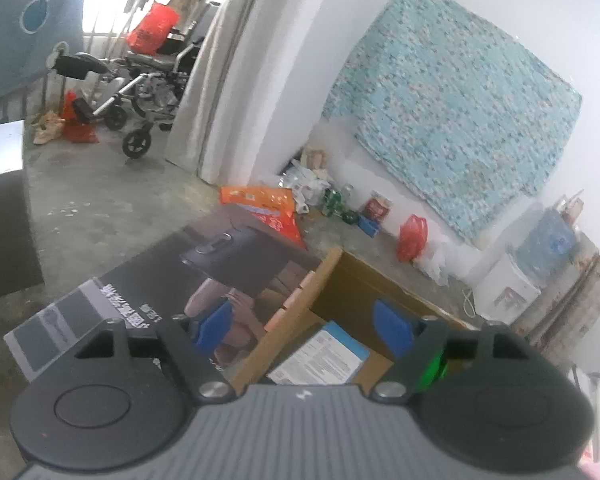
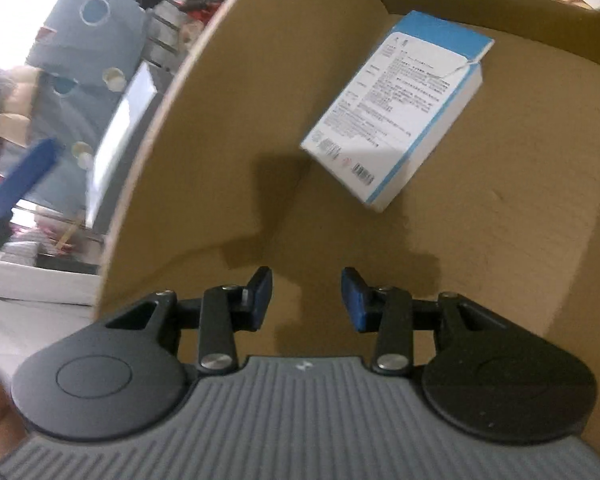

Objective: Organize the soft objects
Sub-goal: 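Open the right gripper to drop the blue-and-white box into the cardboard box, then move the right gripper back to the pile toward the white wet-wipes pack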

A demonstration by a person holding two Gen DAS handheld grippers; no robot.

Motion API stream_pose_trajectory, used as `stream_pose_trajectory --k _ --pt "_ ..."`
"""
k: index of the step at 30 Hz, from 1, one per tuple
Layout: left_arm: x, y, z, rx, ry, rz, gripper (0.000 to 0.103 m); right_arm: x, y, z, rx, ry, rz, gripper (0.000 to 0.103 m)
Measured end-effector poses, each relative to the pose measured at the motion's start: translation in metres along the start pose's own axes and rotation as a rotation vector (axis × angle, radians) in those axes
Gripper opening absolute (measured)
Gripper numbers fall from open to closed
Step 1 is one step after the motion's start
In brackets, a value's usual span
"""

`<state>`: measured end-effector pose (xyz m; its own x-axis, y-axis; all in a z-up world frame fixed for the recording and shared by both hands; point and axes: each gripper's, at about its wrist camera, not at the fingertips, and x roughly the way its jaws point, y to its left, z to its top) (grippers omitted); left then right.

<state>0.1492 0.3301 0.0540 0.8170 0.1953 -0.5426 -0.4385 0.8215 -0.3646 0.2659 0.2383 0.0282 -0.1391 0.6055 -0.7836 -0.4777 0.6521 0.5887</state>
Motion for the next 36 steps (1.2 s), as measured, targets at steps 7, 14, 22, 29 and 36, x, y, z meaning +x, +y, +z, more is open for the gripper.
stream_pose_trajectory --k 7,14,22,29,36 --pt "-0.007 0.013 -0.007 -0.047 0.007 -0.005 0.084 -0.01 -0.03 0.018 0.068 -0.159 -0.024 0.037" --pt "-0.022 0.008 -0.016 -0.038 -0.001 -0.028 0.084 -0.039 -0.07 0.011 0.164 -0.205 0.06 0.038" --pt "-0.089 -0.025 -0.048 0.107 -0.061 -0.215 0.092 -0.167 -0.064 -0.033 0.097 -0.413 0.283 0.046" --pt "-0.131 -0.091 -0.124 0.349 0.035 -0.528 0.095 -0.316 -0.118 -0.216 0.113 -0.798 0.28 0.072" --pt "-0.154 -0.163 -0.201 0.539 0.129 -0.734 0.095 -0.361 -0.193 -0.399 0.348 -1.095 0.132 0.076"
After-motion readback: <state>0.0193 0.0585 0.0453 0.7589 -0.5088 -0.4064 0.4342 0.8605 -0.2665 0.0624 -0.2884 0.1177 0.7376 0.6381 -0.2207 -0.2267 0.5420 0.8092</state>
